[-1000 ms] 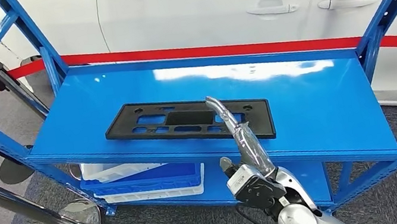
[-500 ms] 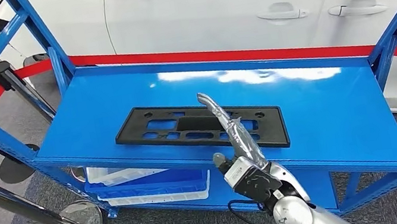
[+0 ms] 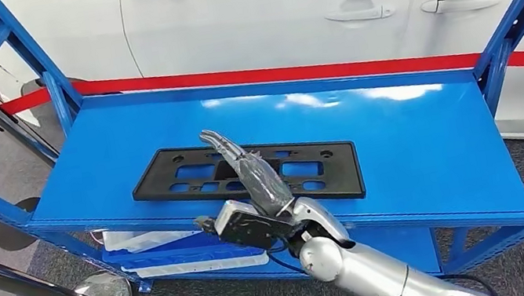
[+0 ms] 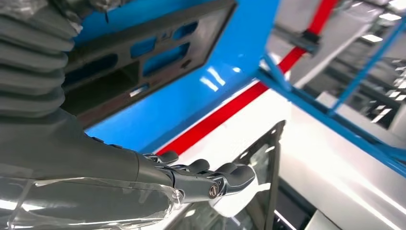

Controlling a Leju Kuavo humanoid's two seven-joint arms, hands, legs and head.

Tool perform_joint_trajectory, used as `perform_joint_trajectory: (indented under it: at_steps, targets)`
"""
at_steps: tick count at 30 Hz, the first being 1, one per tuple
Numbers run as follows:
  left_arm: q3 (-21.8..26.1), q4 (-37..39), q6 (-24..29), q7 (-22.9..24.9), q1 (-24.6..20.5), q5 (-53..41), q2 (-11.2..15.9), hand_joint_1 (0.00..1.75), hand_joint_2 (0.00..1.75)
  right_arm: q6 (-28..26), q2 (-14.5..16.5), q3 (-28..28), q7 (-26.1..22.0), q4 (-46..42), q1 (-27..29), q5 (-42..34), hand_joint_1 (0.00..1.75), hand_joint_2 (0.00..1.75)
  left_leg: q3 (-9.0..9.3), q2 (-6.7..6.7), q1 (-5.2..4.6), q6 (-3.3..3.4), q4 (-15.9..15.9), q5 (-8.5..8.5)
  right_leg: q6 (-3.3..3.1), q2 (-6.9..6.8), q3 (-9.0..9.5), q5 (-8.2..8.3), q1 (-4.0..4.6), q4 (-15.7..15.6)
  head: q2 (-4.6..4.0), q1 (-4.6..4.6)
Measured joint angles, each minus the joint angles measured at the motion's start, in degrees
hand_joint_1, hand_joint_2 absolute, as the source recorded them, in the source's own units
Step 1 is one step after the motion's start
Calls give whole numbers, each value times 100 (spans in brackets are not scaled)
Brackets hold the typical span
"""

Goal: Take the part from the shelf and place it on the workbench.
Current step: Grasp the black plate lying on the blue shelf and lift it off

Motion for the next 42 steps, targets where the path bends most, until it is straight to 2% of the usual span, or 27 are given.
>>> perform_joint_trajectory:
  at_steps: [1,2,4,6,7,8,10,11,12,13,15,17,20,22,23,25,26,27,28,30,31,33,35,37,39,41,42]
  targets:
    - [-20,0,-5,12,-6,-5,0,0,0,-36,90,29,12,265,-140,59,0,175,115,-2,-16,31,-276,94,14,5,0,3,5,-6,0,1]
    - [-45,0,-12,20,-10,-8,-1,0,0,-63,192,57,22,557,-284,116,0,175,180,-5,-34,59,-429,114,36,7,-4,11,8,-16,0,2]
    - [-90,0,-28,29,-5,-4,-7,0,0,-65,372,97,32,1119,-528,209,0,175,218,-11,-58,105,-515,102,97,4,-1,34,10,-52,0,3]
    - [-108,0,-51,33,23,5,-32,0,0,-29,516,117,14,1584,-690,275,0,175,262,-9,-21,157,-596,149,157,-15,-14,-5,17,-17,0,10]
    - [-110,0,-61,34,36,9,-44,0,0,-15,573,124,-3,1773,-754,294,0,175,290,-7,-3,187,-642,173,179,-22,-72,-97,23,122,0,16]
    - [-111,0,-67,35,44,10,-54,0,0,-12,619,131,-19,1945,-804,305,0,175,310,-4,13,211,-671,187,194,-29,-194,-246,25,391,0,21]
    - [-112,1,-73,36,52,11,-61,0,0,-7,690,150,-35,2261,-859,310,0,175,316,-5,7,240,-673,181,215,-31,-538,-566,25,1118,0,27]
    - [-112,1,-75,37,60,13,-64,0,0,11,717,158,-35,2410,-864,312,0,175,317,-7,5,245,-667,173,224,-32,-674,-635,23,1384,0,28]
    - [-112,1,-77,39,73,19,-66,0,0,44,744,167,-34,2549,-869,318,0,175,320,-11,4,245,-657,163,229,-32,-716,-593,21,1446,0,31]
    - [-113,1,-79,40,88,28,-69,0,0,91,777,179,-28,2691,-886,336,0,175,324,-14,4,240,-640,147,227,-34,-649,-448,19,1284,0,31]
    - [-114,0,-81,41,108,45,-80,0,0,189,856,208,1,2954,-954,408,0,175,325,-16,2,211,-580,92,198,-40,-306,-89,20,571,0,30]
    - [-115,1,-79,36,109,56,-87,0,0,242,934,249,71,3192,-1030,542,0,175,296,-13,-19,159,-499,40,153,-39,-61,39,35,75,0,23]
    - [-116,2,-78,14,116,102,-87,0,0,218,1002,332,288,3485,-1087,887,0,175,278,-10,-26,95,-484,19,82,-28,-14,22,48,-26,0,19]
    - [-116,2,-81,4,115,133,-86,0,0,179,1039,415,483,3654,-1151,1168,0,175,215,-5,-17,43,-326,-98,34,-32,24,34,19,-73,0,2]
    - [-116,2,-85,3,110,141,-85,0,0,166,1055,460,577,3732,-1189,1302,0,175,105,-2,-9,11,-91,-228,15,-37,43,36,5,-91,0,-7]
    - [-116,2,-90,2,109,149,-86,0,0,152,1071,557,744,3878,-1245,1516,0,175,-253,0,13,-46,619,-530,-7,-44,61,29,-2,-97,0,-22]
    - [-116,2,-92,3,115,150,-87,0,0,152,1073,602,811,3945,-1255,1593,0,175,-419,1,26,-65,915,-606,-12,-44,66,26,-2,-97,0,-22]
    - [-116,2,-92,4,121,151,-88,0,0,154,1073,640,870,4005,-1259,1663,0,175,-508,1,37,-78,1044,-583,-13,-41,71,23,-4,-97,0,-22]
    - [-116,2,-92,5,125,151,-89,0,0,155,1073,673,919,4055,-1263,1728,0,175,-488,1,47,-83,951,-452,-13,-34,77,21,-7,-96,0,-22]
    - [-116,2,-92,7,120,152,-90,0,0,156,1078,729,997,4135,-1290,1841,0,175,-176,1,64,-79,260,-43,4,-14,99,11,-18,-96,0,-22]
    - [-116,2,-92,7,112,152,-90,0,0,156,1082,755,1023,4169,-1318,1881,0,175,7,-2,55,-71,-104,94,25,-3,101,9,-15,-97,0,-23]
    - [-118,2,-93,9,98,152,-90,0,0,154,1086,794,1057,4236,-1374,1936,0,175,201,-7,30,-32,-495,154,86,12,89,18,-4,-103,0,-22]
    - [-119,3,-94,11,101,161,-90,0,0,132,1086,817,1096,4288,-1402,1985,0,175,225,-9,20,29,-541,144,154,17,90,33,3,-125,0,-17]
    - [-119,4,-98,0,109,204,-92,0,0,-9,1084,840,1192,4344,-1412,2116,0,175,259,2,34,96,-594,177,210,7,63,-47,-1,-36,0,-11]
    - [-119,5,-110,-34,107,273,-96,0,0,-308,1072,854,1337,4419,-1413,2317,0,175,281,14,35,169,-631,199,236,-6,-180,-353,-3,505,0,7]
    - [-119,7,-118,-61,111,317,-97,0,0,-554,1043,857,1428,4481,-1398,2449,0,175,277,14,16,210,-631,198,236,-9,-564,-692,4,1301,0,21]
    - [-119,7,-119,-65,116,328,-97,0,0,-608,1026,858,1444,4501,-1386,2475,0,175,277,14,10,213,-628,196,233,-9,-684,-729,6,1525,0,21]
